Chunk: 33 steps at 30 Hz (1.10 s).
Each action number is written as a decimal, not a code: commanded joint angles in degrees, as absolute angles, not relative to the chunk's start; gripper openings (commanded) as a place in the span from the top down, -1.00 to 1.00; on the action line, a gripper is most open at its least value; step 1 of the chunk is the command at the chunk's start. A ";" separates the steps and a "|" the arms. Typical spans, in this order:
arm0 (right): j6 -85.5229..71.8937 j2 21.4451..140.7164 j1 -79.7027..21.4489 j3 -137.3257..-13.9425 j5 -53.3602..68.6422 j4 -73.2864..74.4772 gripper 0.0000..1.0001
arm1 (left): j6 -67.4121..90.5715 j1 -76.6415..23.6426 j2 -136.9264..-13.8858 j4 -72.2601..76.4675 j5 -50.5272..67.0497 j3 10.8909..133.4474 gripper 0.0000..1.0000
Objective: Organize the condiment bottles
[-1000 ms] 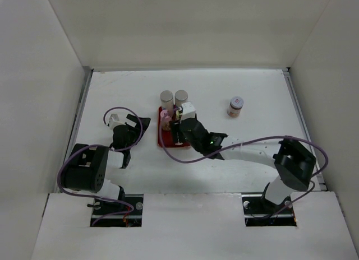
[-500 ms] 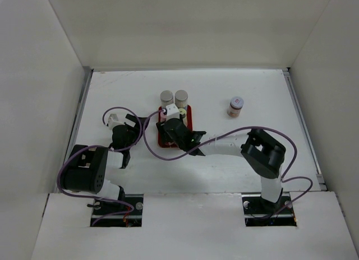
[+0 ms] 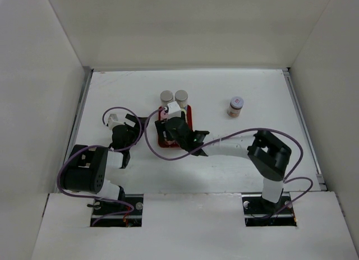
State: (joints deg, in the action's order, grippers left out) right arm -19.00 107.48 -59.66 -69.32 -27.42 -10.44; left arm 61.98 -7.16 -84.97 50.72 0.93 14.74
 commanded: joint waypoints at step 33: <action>-21.97 100.90 -15.69 -63.28 -24.17 -8.62 -0.91 | 61.96 -6.72 -85.43 53.00 1.58 14.85 -1.00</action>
State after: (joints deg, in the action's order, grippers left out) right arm -20.01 100.12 -16.36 -61.08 -26.41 -8.60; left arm 61.98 -6.90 -85.32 50.72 1.17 14.74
